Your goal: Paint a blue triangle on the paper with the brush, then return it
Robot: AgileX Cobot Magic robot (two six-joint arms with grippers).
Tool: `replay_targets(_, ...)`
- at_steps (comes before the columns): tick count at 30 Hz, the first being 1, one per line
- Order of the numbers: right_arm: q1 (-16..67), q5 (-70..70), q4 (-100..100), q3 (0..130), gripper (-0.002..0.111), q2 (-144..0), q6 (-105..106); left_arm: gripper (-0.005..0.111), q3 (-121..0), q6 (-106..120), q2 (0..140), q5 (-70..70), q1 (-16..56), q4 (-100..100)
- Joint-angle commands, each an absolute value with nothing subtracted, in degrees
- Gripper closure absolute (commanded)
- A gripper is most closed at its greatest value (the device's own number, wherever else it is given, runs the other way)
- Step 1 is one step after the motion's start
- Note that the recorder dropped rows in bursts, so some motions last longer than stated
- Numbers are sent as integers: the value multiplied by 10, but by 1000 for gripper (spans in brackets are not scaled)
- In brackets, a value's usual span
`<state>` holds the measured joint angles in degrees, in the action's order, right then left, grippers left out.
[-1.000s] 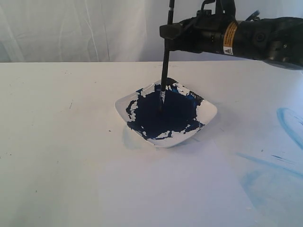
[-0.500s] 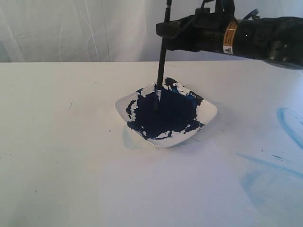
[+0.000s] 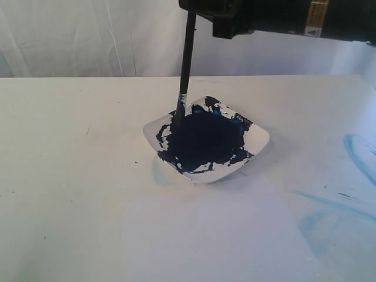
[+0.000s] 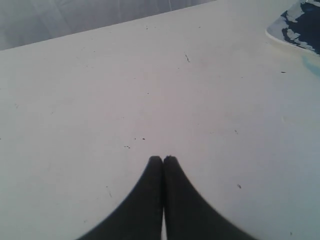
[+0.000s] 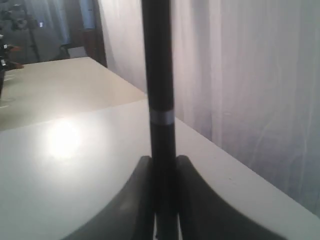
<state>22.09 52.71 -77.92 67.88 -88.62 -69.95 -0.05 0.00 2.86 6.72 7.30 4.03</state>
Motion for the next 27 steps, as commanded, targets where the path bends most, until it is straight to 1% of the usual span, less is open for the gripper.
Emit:
replay_targets(1, 211, 585, -860, 678, 108, -830, -762, 107, 0, -7, 27, 13, 76, 17)
replay_targets(4, 203, 630, -890, 667, 108, -803, -785, 107, 0, -37, 27, -67, 76, 0)
replay_targets(7, 194, 659, -891, 640, 108, -780, -785, 107, 0, -143, 27, -159, 76, 0)
replay_targets(9, 193, 659, -891, 617, 108, -769, -784, 107, 0, -211, 28, -194, 76, 0)
replay_targets(11, 193, 659, -891, 598, 108, -758, -780, 107, 0, -243, 28, -191, 76, 0)
replay_targets(13, 193, 659, -891, 582, 108, -752, -772, 107, -10, -283, 41, -110, 76, 0)
replay_targets(16, 193, 661, -890, 569, 108, -748, -771, 107, -59, -280, 88, 15, 76, 4)
replay_targets(20, 193, 661, -884, 566, 108, -748, -768, 107, -146, -242, 202, 64, 76, 0)
replay_targets(23, 193, 663, -883, 566, 108, -748, -768, 107, -249, -145, 312, 155, 85, -21)
replay_targets(27, 193, 668, -884, 566, 108, -748, -768, 107, -400, 187, 499, 382, 104, -242)
